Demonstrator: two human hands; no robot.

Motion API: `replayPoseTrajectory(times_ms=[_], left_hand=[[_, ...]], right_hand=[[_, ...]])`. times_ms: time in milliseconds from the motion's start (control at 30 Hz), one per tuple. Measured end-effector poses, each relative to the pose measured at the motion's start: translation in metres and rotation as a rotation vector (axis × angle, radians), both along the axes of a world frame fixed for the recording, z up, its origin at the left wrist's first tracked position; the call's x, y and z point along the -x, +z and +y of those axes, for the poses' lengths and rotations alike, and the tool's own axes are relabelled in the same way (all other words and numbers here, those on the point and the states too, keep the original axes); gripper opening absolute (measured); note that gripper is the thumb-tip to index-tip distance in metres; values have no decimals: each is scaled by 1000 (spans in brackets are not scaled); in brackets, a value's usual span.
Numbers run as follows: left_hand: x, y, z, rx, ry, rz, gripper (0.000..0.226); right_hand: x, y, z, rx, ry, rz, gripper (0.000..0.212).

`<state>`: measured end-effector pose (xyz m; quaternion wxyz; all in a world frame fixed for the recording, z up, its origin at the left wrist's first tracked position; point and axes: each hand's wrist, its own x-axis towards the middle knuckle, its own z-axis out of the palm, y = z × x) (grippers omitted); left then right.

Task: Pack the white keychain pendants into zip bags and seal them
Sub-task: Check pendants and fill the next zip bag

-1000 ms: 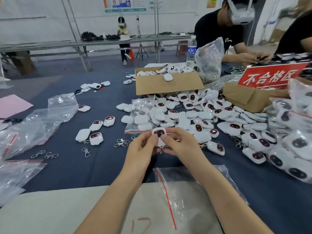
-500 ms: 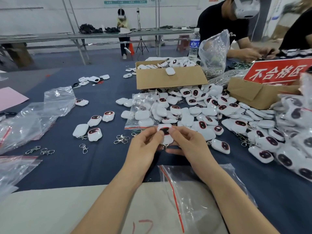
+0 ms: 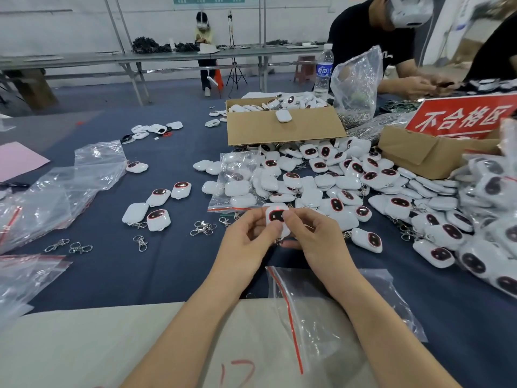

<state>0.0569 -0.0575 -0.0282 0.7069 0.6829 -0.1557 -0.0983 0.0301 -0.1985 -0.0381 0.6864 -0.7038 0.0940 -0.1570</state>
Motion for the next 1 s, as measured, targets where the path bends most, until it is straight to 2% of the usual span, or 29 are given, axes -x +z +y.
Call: replayPoseTrajectory(times_ms=[133,400,600,800,1000], left_hand=[[2,1,-2,-25,-4,-20,28],[5,-1,-2,-74,83,-89,21],[6,-2,-2,-135,213,-198,21],[8,-1,-3,-123,192,-204,27],[8,1,-4,-103,207,-198,18]], right_hand=[[1,0,0,-55,10,-12,11],[2,-1,1,-46,47,-33,11],[7,2,2,94,146,-91,36],[7,1,-1,37,126,-95,36],[4,1,0,38,111,-94,26]])
